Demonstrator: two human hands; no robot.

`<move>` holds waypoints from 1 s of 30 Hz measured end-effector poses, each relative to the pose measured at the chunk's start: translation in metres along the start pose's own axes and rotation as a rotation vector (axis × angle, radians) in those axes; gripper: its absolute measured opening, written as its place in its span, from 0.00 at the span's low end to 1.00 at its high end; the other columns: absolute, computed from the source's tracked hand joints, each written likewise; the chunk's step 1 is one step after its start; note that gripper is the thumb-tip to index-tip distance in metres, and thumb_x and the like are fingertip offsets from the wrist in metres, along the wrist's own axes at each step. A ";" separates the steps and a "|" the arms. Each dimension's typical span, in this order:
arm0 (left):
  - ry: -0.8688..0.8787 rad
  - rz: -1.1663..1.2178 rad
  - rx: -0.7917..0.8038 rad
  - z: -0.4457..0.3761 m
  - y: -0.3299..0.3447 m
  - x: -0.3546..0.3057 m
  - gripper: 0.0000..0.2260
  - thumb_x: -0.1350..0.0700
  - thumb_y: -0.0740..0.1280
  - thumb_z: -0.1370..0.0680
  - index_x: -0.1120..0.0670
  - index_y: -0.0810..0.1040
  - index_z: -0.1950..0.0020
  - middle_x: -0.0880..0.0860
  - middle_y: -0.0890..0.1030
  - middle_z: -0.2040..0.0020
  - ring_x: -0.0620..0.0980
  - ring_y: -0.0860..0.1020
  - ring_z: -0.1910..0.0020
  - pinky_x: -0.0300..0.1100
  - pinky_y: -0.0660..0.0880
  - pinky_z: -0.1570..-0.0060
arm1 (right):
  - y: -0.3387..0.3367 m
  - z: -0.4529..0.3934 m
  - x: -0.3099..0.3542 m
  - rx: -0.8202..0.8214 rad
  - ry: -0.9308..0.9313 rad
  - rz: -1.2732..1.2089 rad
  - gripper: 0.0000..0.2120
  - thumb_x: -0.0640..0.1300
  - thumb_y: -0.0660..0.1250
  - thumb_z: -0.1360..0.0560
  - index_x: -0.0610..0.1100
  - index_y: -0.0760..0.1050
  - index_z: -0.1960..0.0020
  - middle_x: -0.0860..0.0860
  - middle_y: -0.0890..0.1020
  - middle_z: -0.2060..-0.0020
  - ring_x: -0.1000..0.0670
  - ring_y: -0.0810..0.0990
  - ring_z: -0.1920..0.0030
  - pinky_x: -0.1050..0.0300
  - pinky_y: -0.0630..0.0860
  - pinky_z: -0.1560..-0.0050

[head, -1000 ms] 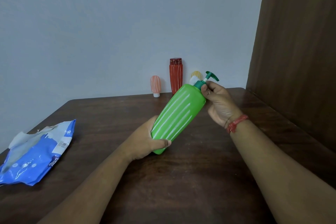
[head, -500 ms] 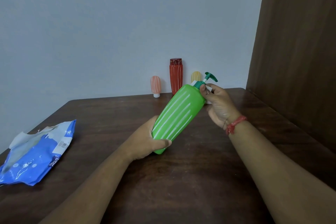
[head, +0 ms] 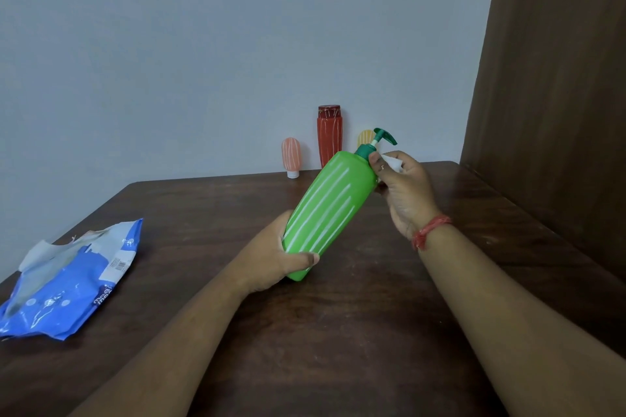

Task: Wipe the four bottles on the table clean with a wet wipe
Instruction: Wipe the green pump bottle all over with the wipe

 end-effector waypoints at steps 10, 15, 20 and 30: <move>-0.054 0.114 -0.125 0.004 -0.008 0.010 0.27 0.47 0.75 0.34 0.40 0.70 0.37 0.45 0.81 0.46 0.44 0.81 0.47 0.40 0.78 0.52 | 0.055 0.054 0.023 0.077 -0.891 1.081 0.14 0.31 0.66 0.29 0.37 0.80 0.46 0.44 0.80 0.52 0.42 0.76 0.51 0.49 0.76 0.49; -0.074 0.105 -0.176 0.003 -0.014 0.013 0.27 0.47 0.75 0.32 0.41 0.69 0.36 0.46 0.80 0.45 0.45 0.80 0.48 0.45 0.79 0.48 | 0.069 0.058 0.009 0.239 -0.786 1.196 0.26 0.60 0.59 0.21 0.39 0.78 0.39 0.47 0.79 0.48 0.47 0.74 0.46 0.54 0.72 0.45; -0.057 0.057 -0.177 0.003 -0.014 0.011 0.26 0.52 0.76 0.27 0.43 0.68 0.35 0.46 0.79 0.45 0.45 0.79 0.47 0.40 0.76 0.53 | 0.067 0.060 0.018 0.145 -0.891 1.147 0.09 0.38 0.65 0.22 0.36 0.79 0.45 0.44 0.78 0.50 0.45 0.74 0.49 0.50 0.76 0.49; -0.033 -0.060 -0.186 0.002 -0.012 0.006 0.27 0.51 0.76 0.27 0.46 0.68 0.33 0.44 0.77 0.48 0.44 0.78 0.50 0.37 0.72 0.59 | 0.068 0.058 0.021 0.178 -0.933 1.191 0.13 0.36 0.66 0.24 0.37 0.80 0.40 0.44 0.81 0.50 0.44 0.77 0.48 0.52 0.76 0.48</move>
Point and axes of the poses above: each hand's wrist, its own z-axis away from the middle knuckle, its own y-axis out of the palm, x = y × z, the point moved 8 cm from there along -z, towards the middle knuckle
